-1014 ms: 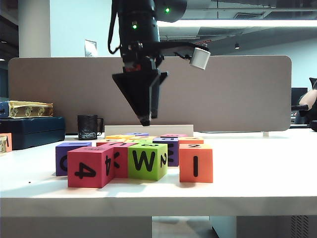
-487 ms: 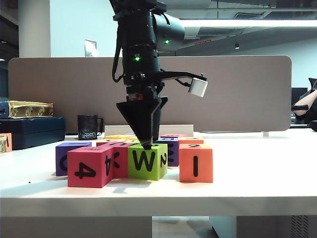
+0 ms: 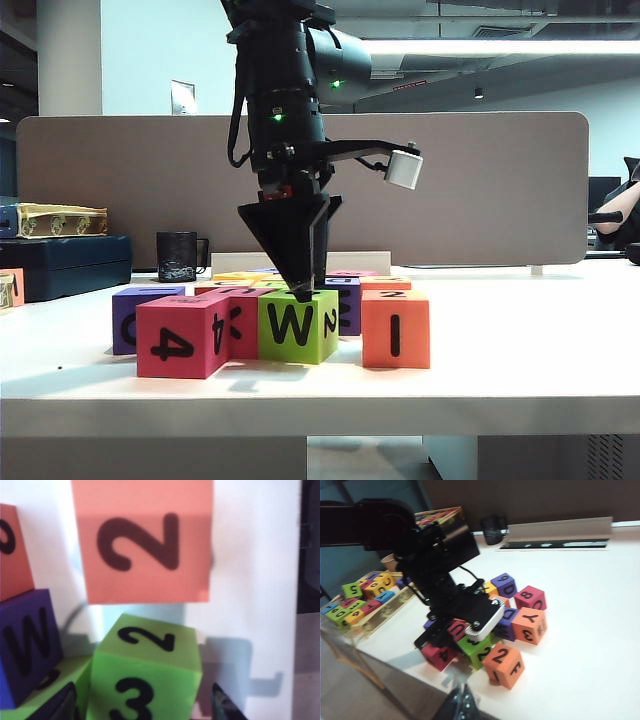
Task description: Select the appropriate blocks from the scattered letter blocks on the table and arrange them in a row to spell out "23".
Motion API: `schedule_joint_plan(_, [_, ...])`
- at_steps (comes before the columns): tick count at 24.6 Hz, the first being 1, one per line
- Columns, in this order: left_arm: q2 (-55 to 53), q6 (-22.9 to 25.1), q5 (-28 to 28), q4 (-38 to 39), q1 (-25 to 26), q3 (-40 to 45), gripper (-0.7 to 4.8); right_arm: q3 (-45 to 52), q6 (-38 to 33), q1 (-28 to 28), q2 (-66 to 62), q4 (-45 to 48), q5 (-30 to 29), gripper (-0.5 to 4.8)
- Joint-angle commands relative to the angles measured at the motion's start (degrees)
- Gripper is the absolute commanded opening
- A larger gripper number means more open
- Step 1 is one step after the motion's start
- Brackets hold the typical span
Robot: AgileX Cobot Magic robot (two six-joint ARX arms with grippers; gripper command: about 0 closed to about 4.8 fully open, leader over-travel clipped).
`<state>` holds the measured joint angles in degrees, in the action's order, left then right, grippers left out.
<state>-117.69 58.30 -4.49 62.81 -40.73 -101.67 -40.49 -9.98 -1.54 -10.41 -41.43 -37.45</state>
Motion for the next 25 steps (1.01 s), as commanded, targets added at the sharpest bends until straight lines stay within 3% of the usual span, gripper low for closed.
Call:
schedule_joint_plan(1, [-0.46, 0.15, -2.29, 0.52, 0.02, -0.15, 3.41, -0.24, 0.00, -0.07, -0.09, 0.66, 0.50, -0.01])
schedule_joint_plan(10, [-1.79, 0.17, -1.88, 0.74, 0.07, -0.15, 3.38, -0.24, 0.00, -0.07, -0.09, 0.77, 0.50, -0.01])
schedule_joint_plan(18, [-1.90, 0.15, -1.77, 0.74, 0.09, -0.15, 2.77, -0.24, 0.00, -0.07, -0.09, 0.92, 0.48, -0.01])
schedule_joint_plan(25, [-1.88, -1.01, -1.75, 0.70, 0.07, -0.15, 2.73, -0.24, 0.00, -0.07, -0.09, 0.94, 0.48, -0.01])
